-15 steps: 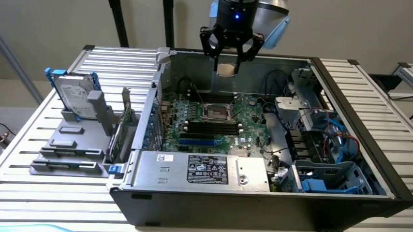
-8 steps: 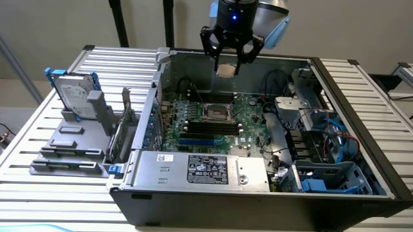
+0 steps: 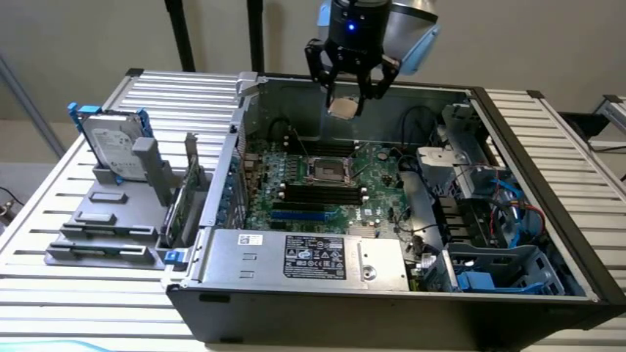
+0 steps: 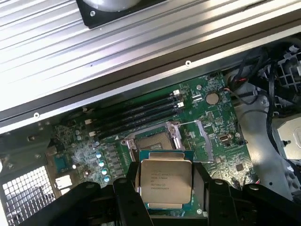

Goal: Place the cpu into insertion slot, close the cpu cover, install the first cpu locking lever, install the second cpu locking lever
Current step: 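Place the cpu into insertion slot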

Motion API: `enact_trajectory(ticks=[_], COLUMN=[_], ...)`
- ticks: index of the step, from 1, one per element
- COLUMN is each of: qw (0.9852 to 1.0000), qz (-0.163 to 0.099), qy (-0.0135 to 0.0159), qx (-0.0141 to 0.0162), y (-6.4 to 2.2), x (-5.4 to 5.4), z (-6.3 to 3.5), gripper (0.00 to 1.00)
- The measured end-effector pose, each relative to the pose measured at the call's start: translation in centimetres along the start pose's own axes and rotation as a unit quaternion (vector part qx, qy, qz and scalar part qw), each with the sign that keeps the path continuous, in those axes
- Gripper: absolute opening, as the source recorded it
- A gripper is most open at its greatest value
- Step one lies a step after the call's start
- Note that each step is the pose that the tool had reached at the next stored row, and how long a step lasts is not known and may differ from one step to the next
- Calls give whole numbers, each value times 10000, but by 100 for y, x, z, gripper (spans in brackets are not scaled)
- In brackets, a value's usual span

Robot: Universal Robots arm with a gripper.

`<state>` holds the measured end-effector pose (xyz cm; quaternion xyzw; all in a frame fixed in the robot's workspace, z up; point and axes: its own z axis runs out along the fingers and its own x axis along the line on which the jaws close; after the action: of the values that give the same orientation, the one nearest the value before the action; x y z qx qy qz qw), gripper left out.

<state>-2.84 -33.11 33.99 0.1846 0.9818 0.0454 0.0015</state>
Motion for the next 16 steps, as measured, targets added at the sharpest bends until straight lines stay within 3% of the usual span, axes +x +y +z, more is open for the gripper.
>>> enact_trajectory(ticks=[4,8,13,16], qw=[9994,9975,9934,9900], qz=[349,703,1145,1408], qy=[-31,-63,-103,-127], qx=[-5,-11,-16,-20], y=[-1,-1,-2,-2], x=[0,0,0,0], z=[6,12,19,23], gripper=[55,55,55,55])
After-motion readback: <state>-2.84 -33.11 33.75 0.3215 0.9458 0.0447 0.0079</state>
